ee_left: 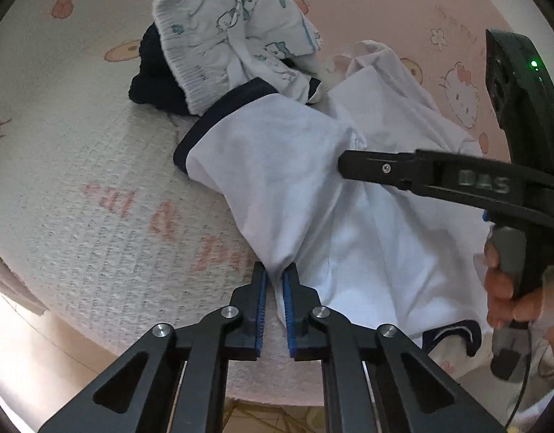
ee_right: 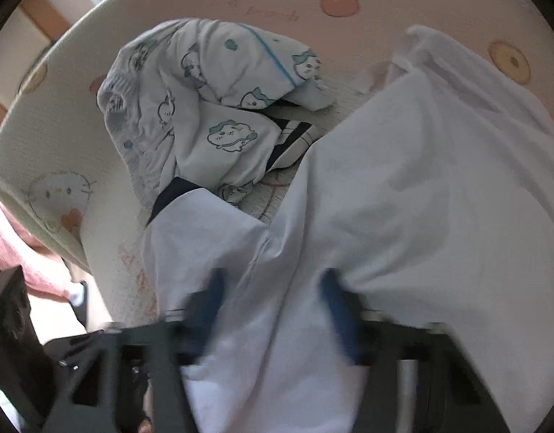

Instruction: Fold clothes

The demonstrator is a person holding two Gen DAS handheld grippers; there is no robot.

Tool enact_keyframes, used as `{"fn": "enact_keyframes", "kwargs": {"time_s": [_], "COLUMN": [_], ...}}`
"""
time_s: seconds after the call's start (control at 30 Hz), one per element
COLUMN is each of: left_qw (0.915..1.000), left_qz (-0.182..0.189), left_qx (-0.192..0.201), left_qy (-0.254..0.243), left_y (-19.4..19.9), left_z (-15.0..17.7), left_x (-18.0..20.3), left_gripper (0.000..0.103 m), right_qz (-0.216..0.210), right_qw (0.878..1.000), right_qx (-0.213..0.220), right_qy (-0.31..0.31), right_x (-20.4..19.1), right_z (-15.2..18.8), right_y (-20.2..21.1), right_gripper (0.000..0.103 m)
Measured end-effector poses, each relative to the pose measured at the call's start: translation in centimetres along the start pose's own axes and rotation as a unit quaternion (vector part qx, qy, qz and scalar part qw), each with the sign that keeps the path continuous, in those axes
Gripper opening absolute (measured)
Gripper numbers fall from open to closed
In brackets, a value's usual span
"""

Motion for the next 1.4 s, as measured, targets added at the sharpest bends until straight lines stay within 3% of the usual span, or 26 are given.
{"fn": "enact_keyframes", "kwargs": {"time_s": [0.07, 0.2, 0.27, 0.37, 0.43, 0.47, 0.5, 0.57, 0.73, 0.93, 1.07, 1.23, 1.33, 1.4], "left_qw": [0.9997, 0.9994, 0.9999, 0.9946, 0.9904, 0.9910, 0.9916, 0.9915, 0.9867, 0.9791, 0.9790, 0.9853, 0.9923, 0.9953], "left_qz": [-0.013, -0.013, 0.006, 0.057, 0.070, 0.062, 0.053, 0.033, 0.027, 0.057, 0.070, 0.056, 0.028, 0.021], "left_qx": [0.002, 0.004, -0.003, -0.006, 0.009, 0.019, 0.029, 0.047, 0.031, 0.028, 0.039, 0.044, 0.040, 0.035], "left_qy": [-0.020, -0.032, -0.008, 0.087, 0.118, 0.117, 0.115, 0.117, 0.157, 0.193, 0.187, 0.155, 0.114, 0.088], "left_y": [0.1, 0.3, 0.3, 0.6, 1.1, 1.3, 1.5, 1.9, 1.5, 0.0, 0.1, -0.7, -0.8, -0.9], "left_z": [0.1, 0.1, -0.3, -1.6, -2.7, -3.2, -3.8, -4.4, -4.4, -5.0, -5.7, -5.8, -5.7, -5.7], "left_x": [-0.1, -0.2, -0.6, -1.9, -2.7, -3.0, -3.4, -4.2, -5.7, -6.0, -5.4, -5.1, -5.1, -5.0], "left_gripper": [0.007, 0.007, 0.007, 0.008, 0.013, 0.027, 0.050, 0.071, 0.071, 0.071, 0.068, 0.063, 0.041, 0.018], "right_qz": [0.032, 0.090, 0.062, 0.007, 0.010, 0.015, 0.016, 0.012, -0.008, -0.008, -0.017, -0.027, -0.047, -0.057], "right_qw": [0.999, 0.995, 0.998, 0.998, 0.998, 0.999, 0.999, 1.000, 1.000, 0.997, 0.997, 0.998, 0.998, 0.997], "right_qx": [0.005, 0.001, 0.005, 0.013, 0.012, 0.012, 0.014, 0.018, 0.008, -0.001, -0.003, -0.017, -0.017, -0.018], "right_qy": [0.027, 0.034, -0.006, -0.066, -0.056, -0.044, -0.035, -0.019, 0.011, 0.075, 0.077, 0.060, 0.048, 0.050], "right_x": [0.3, 2.6, 3.1, 3.3, 2.9, 2.6, 2.2, 1.1, -1.4, -3.3, -4.0, -3.6, -3.9, -4.3], "right_z": [-0.2, -0.3, -0.3, -0.4, -0.6, -0.8, -1.0, -1.4, -2.4, -3.8, -4.0, -3.7, -3.2, -3.0], "right_y": [-0.2, -0.2, 0.3, 1.2, 1.6, 1.7, 1.8, 2.1, 1.3, -1.2, -1.9, -3.1, -3.3, -3.3], "right_gripper": [0.009, 0.009, 0.009, 0.010, 0.017, 0.031, 0.045, 0.053, 0.059, 0.059, 0.058, 0.058, 0.055, 0.035]}}
Point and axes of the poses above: each gripper's, at about its wrist camera, not at the fingertips, and y roughly against the way its jaws point, x to its right, z to its underside, the point moved 9 cm from there along -y, roughly the way its jaws point, and after that the axes turned 12 degrees about x, right-handed, at the moved point
